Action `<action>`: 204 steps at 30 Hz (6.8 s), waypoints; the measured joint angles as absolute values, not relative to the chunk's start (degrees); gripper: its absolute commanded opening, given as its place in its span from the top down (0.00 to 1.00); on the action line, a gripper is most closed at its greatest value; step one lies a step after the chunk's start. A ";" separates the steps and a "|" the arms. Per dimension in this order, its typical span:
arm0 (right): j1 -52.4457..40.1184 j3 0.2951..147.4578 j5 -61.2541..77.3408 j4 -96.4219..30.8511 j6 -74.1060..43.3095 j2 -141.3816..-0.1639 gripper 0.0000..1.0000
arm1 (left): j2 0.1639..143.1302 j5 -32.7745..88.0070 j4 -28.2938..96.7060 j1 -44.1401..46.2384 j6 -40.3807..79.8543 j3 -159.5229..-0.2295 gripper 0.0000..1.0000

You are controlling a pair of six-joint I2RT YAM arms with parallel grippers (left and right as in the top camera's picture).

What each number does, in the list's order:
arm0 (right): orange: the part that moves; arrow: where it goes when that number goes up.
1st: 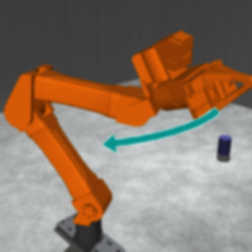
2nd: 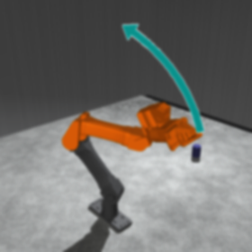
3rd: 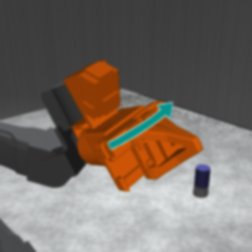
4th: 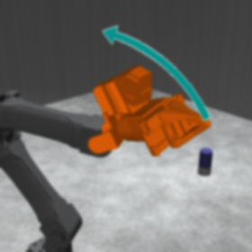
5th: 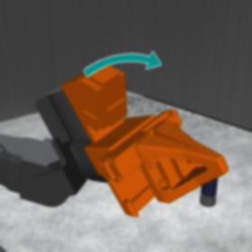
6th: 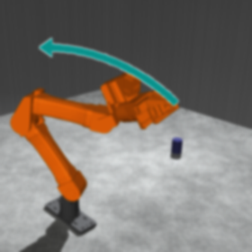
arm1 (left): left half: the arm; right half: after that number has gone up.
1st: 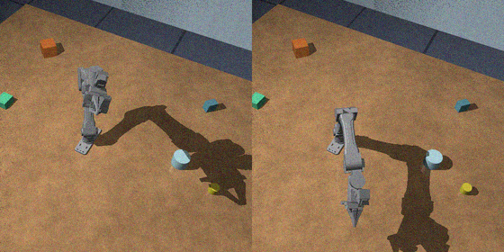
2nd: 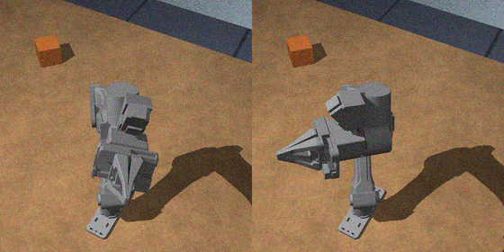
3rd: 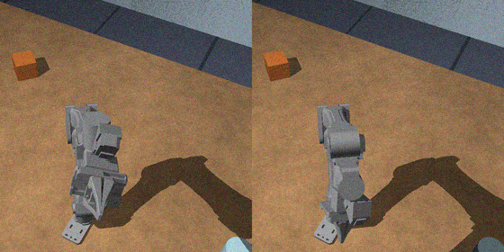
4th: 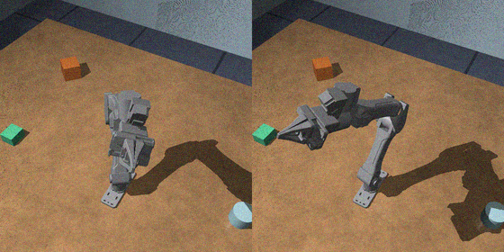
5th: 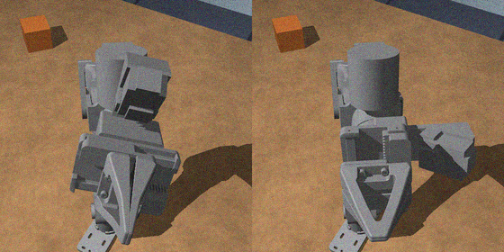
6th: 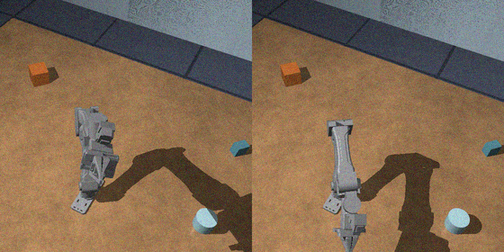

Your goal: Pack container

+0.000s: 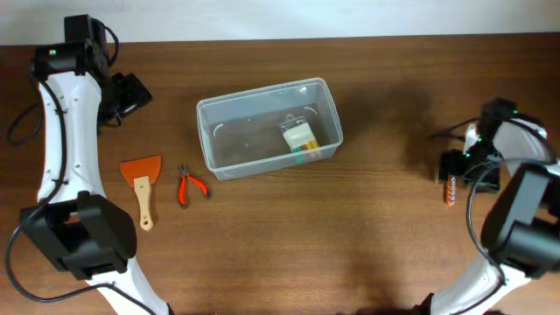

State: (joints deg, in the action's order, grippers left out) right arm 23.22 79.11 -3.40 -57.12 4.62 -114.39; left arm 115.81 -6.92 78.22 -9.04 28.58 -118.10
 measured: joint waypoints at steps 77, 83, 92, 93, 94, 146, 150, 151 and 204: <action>-0.99 115.09 1.02 -68.07 10.44 -110.87 0.96 | 115.81 -6.92 78.17 -9.04 28.60 -118.10 0.01; -14.33 115.20 1.08 -68.62 10.44 -110.87 0.96 | 115.81 -6.92 78.19 -9.04 28.58 -118.10 0.01; -28.25 115.18 1.19 -65.28 9.10 -111.90 0.96 | 115.81 -6.92 78.17 -9.04 28.58 -118.10 0.01; -28.47 115.18 1.17 -65.23 8.88 -112.68 0.96 | 115.81 -6.92 78.19 -9.04 28.58 -118.10 0.01; -28.49 115.18 1.17 -65.14 8.64 -113.71 0.96 | 115.81 -6.92 78.19 -9.04 28.58 -118.10 0.01; -2.55 169.80 -6.17 -90.89 -0.30 -127.55 0.01 | 115.81 -6.92 78.22 -9.04 28.58 -118.10 0.01; 5.34 173.12 -6.46 -93.03 -0.62 -127.50 0.01 | 115.81 -6.94 78.19 -9.04 28.58 -118.10 0.01; 7.01 173.16 -6.50 -93.30 -0.69 -127.50 0.01 | 115.81 -6.92 78.19 -9.04 28.58 -118.10 0.01; 18.76 173.16 -6.63 -96.90 -1.08 -127.50 0.01 | 115.81 -6.92 78.19 -9.04 28.60 -118.10 0.01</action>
